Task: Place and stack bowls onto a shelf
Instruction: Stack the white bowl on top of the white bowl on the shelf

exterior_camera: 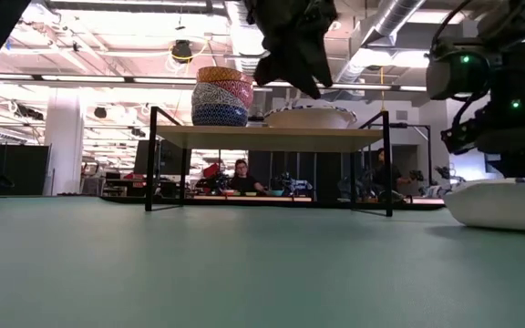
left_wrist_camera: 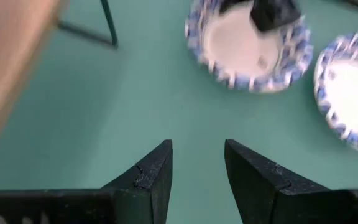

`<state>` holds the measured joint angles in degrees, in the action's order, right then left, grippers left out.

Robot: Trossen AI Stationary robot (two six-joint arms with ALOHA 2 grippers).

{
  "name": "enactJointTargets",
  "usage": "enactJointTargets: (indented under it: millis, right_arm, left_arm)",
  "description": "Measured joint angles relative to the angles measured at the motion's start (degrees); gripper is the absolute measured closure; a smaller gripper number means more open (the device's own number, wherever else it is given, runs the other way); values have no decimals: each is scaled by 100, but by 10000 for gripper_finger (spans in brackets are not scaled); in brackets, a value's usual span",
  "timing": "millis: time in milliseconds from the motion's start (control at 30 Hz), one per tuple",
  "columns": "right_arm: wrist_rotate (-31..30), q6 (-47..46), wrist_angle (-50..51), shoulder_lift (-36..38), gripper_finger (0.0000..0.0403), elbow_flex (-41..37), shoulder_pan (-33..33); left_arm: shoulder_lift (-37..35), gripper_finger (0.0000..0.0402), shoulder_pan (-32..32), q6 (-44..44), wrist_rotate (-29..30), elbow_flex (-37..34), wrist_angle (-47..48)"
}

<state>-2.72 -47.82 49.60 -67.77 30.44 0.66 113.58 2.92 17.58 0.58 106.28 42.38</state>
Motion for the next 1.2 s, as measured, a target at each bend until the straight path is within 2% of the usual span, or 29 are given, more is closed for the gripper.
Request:
enactJointTargets:
  millis: [167, 533, 667, 900, 1200]
  right_arm:
    - [-34, -256, -256, 139, 384, 62, 185]
    - [-929, -411, -236, 452, 370, 849, 598]
    - [-957, -105, -268, 452, 384, 1185, 678]
    - [-1270, 44, -316, 452, 364, 1737, 676]
    - [-1391, 335, -548, 452, 378, 2238, 633]
  left_arm:
    - [-2, 272, 54, -134, 0, 2, -459]
    - [-2, 272, 107, -146, -9, 2, -477]
    - [-2, 272, 104, -342, -7, 2, -494]
    - [-2, 272, 10, -363, -18, 2, -797]
    - [-2, 284, 32, -223, 214, 4, -737]
